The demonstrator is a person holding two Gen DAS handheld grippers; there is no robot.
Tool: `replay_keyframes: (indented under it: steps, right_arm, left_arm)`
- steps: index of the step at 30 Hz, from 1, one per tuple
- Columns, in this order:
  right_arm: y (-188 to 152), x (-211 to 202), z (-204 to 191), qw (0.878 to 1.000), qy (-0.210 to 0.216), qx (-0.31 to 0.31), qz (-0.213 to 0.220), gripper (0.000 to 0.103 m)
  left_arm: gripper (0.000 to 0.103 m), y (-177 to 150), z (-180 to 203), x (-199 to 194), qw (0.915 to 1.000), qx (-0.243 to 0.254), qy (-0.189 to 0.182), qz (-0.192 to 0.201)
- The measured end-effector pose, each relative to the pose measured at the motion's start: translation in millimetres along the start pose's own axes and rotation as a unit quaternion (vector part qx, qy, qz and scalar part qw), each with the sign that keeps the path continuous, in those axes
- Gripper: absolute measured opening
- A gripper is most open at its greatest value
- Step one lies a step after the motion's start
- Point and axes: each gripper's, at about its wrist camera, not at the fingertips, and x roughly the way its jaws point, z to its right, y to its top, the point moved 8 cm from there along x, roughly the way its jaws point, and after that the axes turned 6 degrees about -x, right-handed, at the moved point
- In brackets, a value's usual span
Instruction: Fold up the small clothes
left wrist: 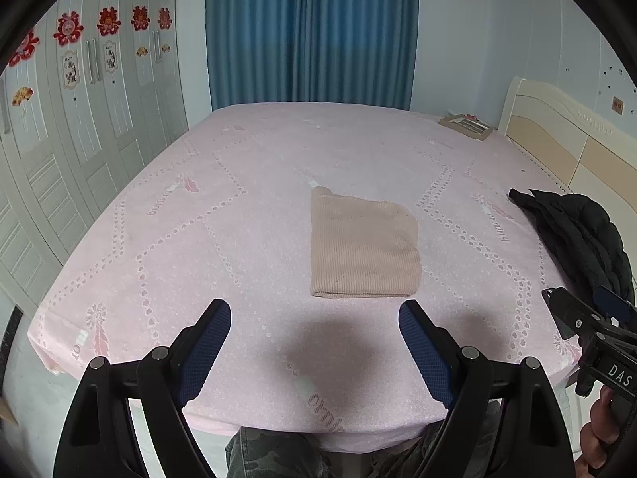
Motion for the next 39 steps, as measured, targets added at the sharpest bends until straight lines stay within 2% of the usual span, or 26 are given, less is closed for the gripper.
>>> replay_keyframes:
  steps: [23,39]
  right_arm:
    - [2.1,2.4,-9.5,1.0,0.007,0.002,-0.003,0.099]
    - [1.9,6.8,-9.6,1.0,0.006,-0.003,-0.004,0.099]
  left_arm:
    - [0.086,4.1,-1.2,3.6,0.9997,0.0,0.022,0.0]
    - [0.086,3.9,-0.9,10.7,0.9997,0.0,0.021,-0.009]
